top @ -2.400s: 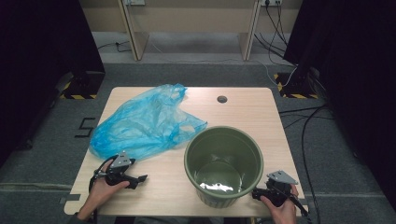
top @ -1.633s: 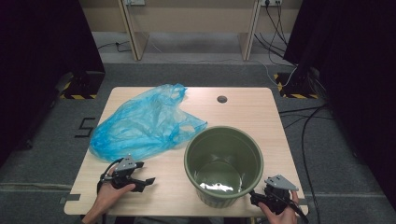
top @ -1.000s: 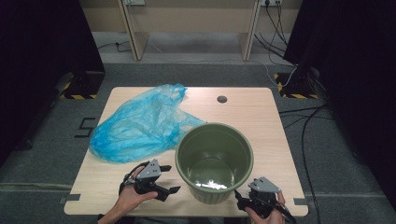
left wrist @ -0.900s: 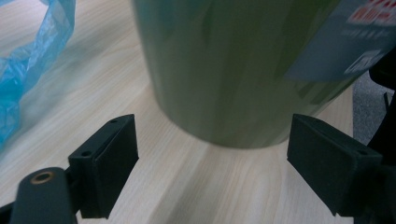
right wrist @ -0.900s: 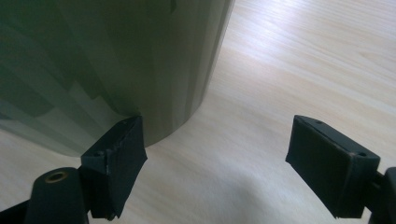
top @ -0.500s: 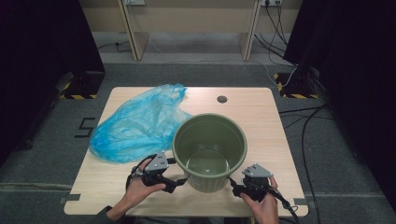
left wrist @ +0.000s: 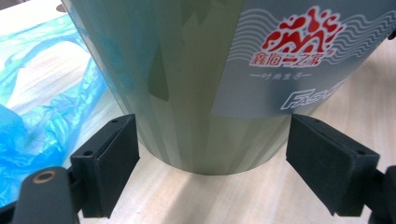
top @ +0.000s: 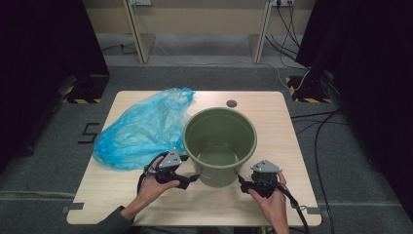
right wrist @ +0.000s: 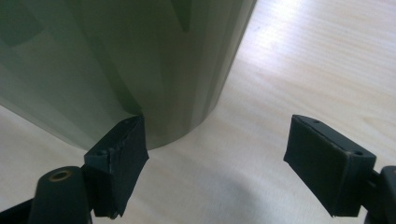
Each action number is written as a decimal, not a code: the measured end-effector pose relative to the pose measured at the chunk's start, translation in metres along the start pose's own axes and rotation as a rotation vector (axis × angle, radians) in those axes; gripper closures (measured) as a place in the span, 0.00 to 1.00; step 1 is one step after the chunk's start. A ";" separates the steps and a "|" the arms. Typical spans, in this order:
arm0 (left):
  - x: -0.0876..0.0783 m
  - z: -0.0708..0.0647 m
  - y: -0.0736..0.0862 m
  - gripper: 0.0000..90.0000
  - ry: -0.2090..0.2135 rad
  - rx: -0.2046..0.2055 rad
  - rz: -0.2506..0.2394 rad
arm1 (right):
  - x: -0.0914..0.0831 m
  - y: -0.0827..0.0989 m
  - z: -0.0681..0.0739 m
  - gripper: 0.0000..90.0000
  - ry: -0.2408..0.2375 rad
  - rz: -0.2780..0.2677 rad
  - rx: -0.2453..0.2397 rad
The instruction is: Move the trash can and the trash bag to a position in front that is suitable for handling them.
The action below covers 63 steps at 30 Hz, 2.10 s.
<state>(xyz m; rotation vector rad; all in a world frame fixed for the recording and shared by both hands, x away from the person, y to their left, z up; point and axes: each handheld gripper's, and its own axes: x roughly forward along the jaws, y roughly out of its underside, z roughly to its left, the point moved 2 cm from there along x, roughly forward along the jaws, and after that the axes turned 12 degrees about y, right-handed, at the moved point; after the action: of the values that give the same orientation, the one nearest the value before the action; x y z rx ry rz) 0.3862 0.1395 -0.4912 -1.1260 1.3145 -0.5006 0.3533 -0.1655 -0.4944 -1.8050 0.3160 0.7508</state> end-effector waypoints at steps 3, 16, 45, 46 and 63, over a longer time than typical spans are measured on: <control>0.001 0.004 -0.001 0.18 -0.001 -0.008 -0.002 | 0.002 -0.004 -0.001 0.23 0.005 -0.004 0.002; 0.004 0.021 -0.004 0.18 -0.033 -0.036 -0.015 | 0.015 -0.017 0.000 0.21 0.007 -0.013 0.005; 0.024 0.040 -0.014 0.18 -0.062 -0.078 -0.044 | 0.034 -0.033 -0.008 0.19 0.014 -0.032 0.043; 0.023 0.041 -0.014 0.18 -0.067 -0.076 -0.044 | 0.035 -0.033 -0.009 0.19 0.012 -0.032 0.049; -0.003 0.065 -0.006 0.19 -0.136 -0.128 -0.085 | 0.047 -0.045 -0.035 0.19 0.085 -0.064 0.026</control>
<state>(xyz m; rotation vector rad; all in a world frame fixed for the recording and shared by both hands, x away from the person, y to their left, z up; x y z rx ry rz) 0.4469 0.1624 -0.4932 -1.3036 1.1972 -0.3984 0.4254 -0.1749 -0.4832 -1.8175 0.3211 0.6235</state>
